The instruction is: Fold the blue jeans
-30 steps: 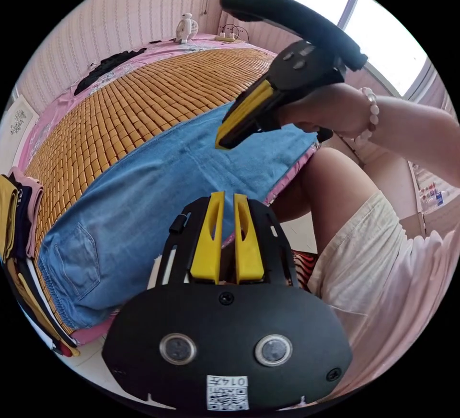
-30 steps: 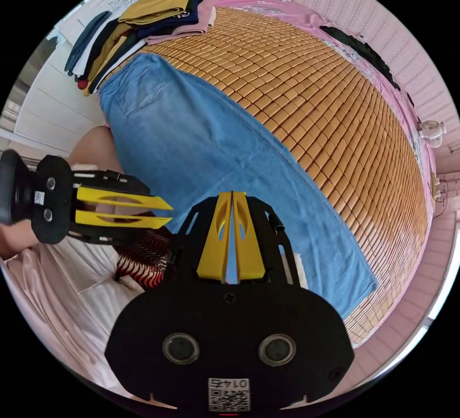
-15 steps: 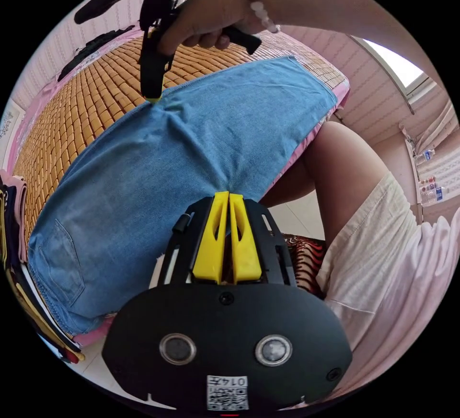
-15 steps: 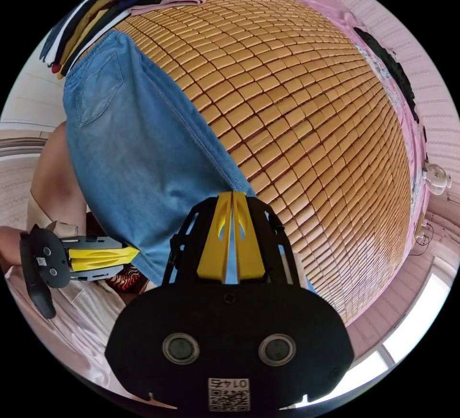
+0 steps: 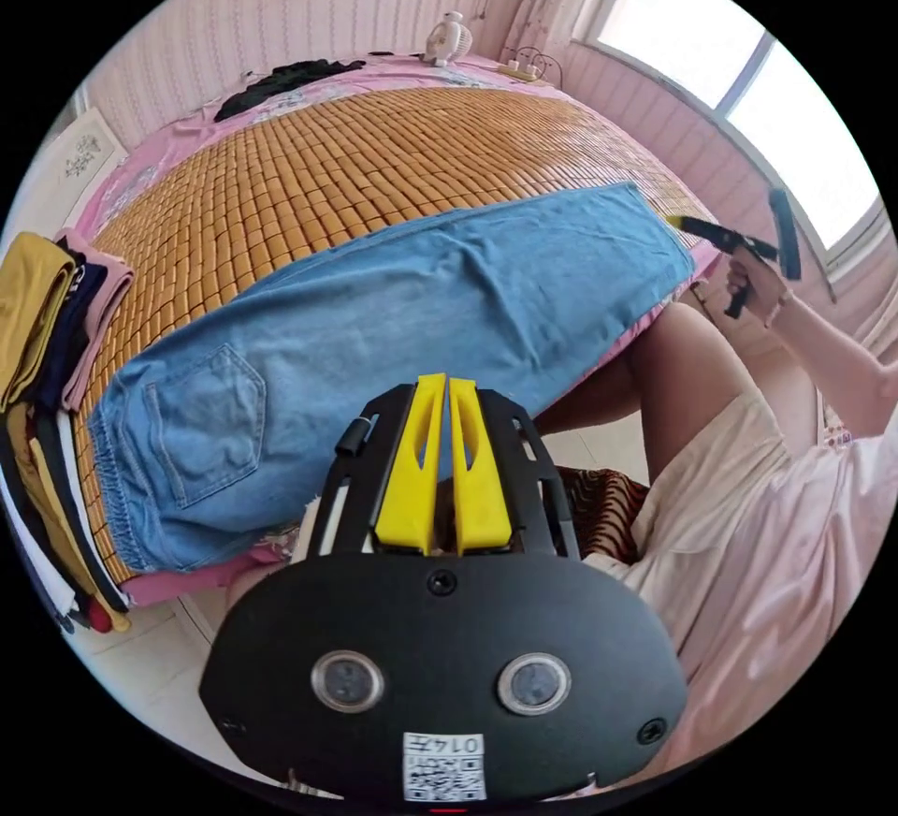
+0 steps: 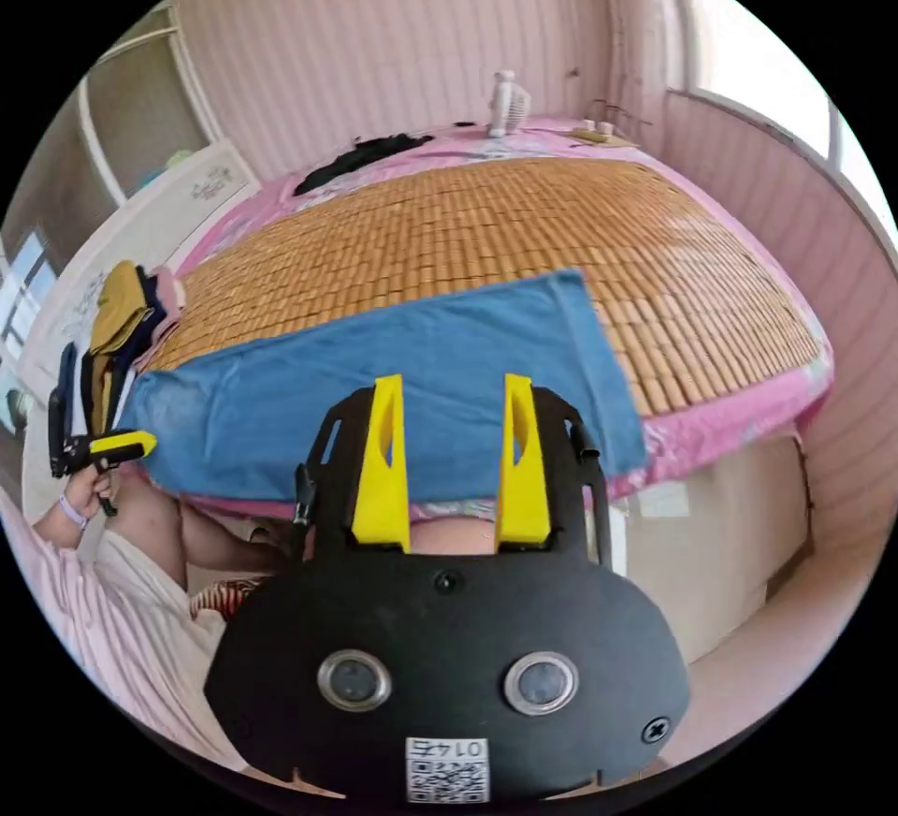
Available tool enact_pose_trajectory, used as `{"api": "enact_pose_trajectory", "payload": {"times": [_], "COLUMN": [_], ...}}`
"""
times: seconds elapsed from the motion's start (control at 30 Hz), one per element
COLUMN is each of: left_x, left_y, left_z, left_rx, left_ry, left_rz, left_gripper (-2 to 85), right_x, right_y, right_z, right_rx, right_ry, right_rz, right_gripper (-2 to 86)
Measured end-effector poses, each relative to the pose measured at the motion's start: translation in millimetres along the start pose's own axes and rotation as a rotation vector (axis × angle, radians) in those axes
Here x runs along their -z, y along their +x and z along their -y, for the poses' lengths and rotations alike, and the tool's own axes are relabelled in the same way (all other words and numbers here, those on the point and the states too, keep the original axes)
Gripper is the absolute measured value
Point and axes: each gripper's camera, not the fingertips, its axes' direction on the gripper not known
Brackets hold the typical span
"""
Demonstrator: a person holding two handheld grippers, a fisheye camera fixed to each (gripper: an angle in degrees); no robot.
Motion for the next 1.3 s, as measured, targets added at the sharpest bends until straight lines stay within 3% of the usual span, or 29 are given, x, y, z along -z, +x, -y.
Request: {"api": "enact_pose_trajectory", "payload": {"times": [0.2,0.37,0.53,0.8,1.13,1.3], "left_x": [0.5,-13.8,-38.4,-40.9,-74.8,-89.1], "left_y": [-42.0,-58.4,-61.9,-68.3,6.2,56.5], "left_z": [-3.7,0.4,3.4,10.3,56.7,89.6], "left_rx": [0.144,0.234,0.221,0.179,-0.130,-0.208], "left_ry": [-0.056,-0.134,-0.233,-0.279,-0.259,-0.172], "left_rz": [0.052,0.072,0.120,0.125,-0.100,-0.241], "left_gripper": [-1.0,-1.0,-1.0,-1.0,-1.0,-1.0], "right_x": [-1.5,-25.4,-18.3,30.7,150.9,215.2], "right_y": [129.7,163.8,177.2,205.1,205.4,127.8], "right_z": [-63.6,-73.5,-83.6,-86.7,-7.0,51.3], "right_rx": [-0.398,-0.488,-0.482,-0.432,-0.245,0.026], "right_ry": [0.004,-0.072,-0.102,0.120,0.477,0.587], "right_rz": [-0.072,0.051,0.007,0.307,0.415,0.462], "right_gripper": [20.3,13.8,5.9,1.8,1.6,1.8]}}
